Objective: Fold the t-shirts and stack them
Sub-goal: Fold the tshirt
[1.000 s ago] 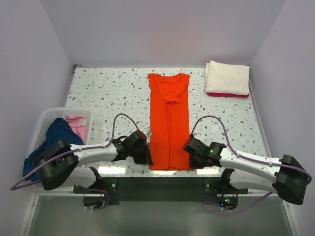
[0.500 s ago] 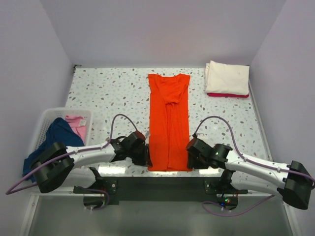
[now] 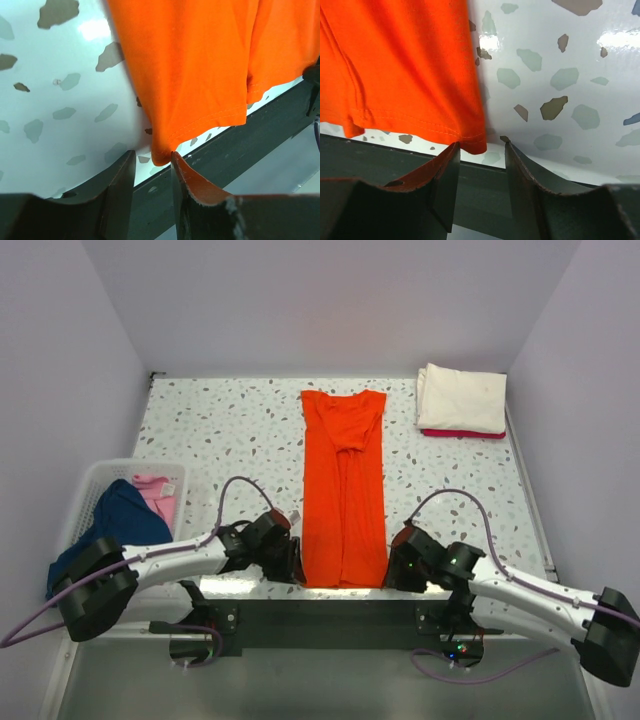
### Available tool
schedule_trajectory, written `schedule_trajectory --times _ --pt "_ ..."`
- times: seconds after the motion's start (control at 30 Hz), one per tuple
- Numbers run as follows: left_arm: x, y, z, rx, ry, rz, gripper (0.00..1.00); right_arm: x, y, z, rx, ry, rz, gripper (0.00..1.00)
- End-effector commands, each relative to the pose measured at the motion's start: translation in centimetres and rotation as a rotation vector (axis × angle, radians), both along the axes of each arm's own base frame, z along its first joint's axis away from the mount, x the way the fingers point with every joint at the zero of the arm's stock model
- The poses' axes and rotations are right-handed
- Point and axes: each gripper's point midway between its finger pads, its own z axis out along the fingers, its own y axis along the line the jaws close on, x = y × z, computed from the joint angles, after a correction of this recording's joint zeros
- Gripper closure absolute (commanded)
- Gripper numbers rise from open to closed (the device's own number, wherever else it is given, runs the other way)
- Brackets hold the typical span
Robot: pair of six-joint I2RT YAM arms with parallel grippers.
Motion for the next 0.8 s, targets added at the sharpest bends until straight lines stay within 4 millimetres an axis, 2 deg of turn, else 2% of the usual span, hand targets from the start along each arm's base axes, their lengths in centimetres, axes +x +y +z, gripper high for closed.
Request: schedule_trajectory --times 0.0,0.1,0.3,0.5,0.77 --pt "-0.4 -0.5 0.3 -0.051 0.013 0.008 0.61 0.4 0.5 0.5 0.085 0.006 -0.059 0.55" --pt "-0.4 -0.6 0.3 -0.062 0.013 0.012 0.62 0.7 0.2 1.1 0.116 -0.001 -0.08 0.55" --pt "-0.6 -0.5 0.0 -0.062 0.027 0.026 0.63 1.1 -0.3 0.6 0.094 0.01 -0.099 0.6" --pt "-0.7 -0.3 -0.4 -0.059 0.034 0.038 0.65 0.4 0.8 -0.5 0.147 0.067 -0.087 0.65" --pt "-0.9 -0.1 -1.1 -0.054 0.049 0.047 0.66 0.1 1.3 -1.4 0.158 0.094 -0.073 0.65"
